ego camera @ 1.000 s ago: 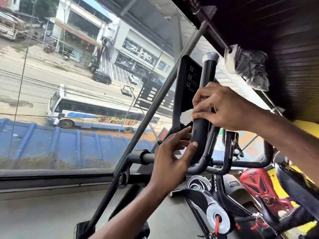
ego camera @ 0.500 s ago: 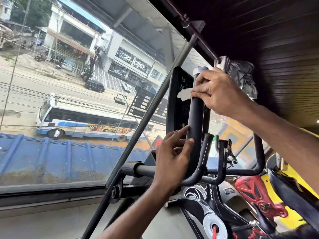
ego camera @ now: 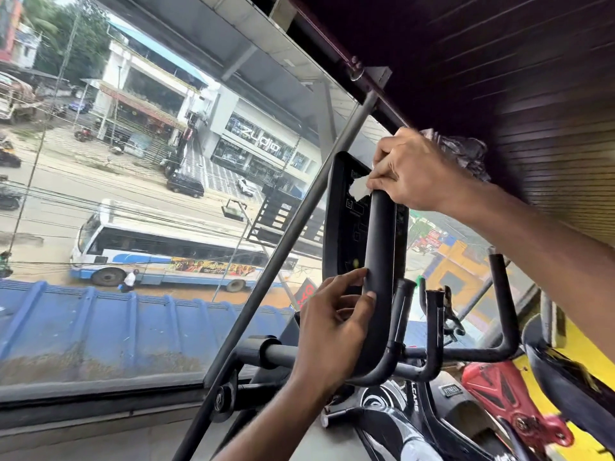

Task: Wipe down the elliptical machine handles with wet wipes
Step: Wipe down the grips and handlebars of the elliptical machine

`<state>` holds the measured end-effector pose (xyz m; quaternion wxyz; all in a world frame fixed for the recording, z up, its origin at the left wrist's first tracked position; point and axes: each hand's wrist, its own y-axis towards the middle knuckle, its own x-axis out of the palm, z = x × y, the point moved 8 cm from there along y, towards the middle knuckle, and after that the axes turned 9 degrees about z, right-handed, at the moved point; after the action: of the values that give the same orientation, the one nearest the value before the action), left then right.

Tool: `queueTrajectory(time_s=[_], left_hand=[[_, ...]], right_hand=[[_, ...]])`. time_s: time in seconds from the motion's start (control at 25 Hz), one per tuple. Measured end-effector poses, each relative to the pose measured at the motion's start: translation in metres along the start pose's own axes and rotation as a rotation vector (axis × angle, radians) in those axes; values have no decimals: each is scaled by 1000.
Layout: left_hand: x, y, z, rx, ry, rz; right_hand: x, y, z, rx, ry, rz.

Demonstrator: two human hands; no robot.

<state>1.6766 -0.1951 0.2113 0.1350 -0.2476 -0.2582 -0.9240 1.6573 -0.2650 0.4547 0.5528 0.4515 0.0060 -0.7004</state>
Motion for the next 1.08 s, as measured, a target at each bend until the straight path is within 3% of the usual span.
queueTrajectory(time_s=[0.16,0.36,0.56,0.72,0.92,1.08], left_hand=[[1,-2,0,7,14,-16],[0,-2,1,18,22,-31],[0,-7,-1,21,-18,-26],[-6,-15,-11,-14,-22,-20],[-22,-29,-24,21,143,-78],[-41,-46,-22,243,372,-96]], right_hand=[[-10,11,10,29,-78,92],[5,0,4,-13,67,-142],[-6,-3,3,-56,-65,29],[0,-17,-14,-114,15,-84],[0,-54,-55,-211,85,-144],[9,-98,-95,-308,163,-212]])
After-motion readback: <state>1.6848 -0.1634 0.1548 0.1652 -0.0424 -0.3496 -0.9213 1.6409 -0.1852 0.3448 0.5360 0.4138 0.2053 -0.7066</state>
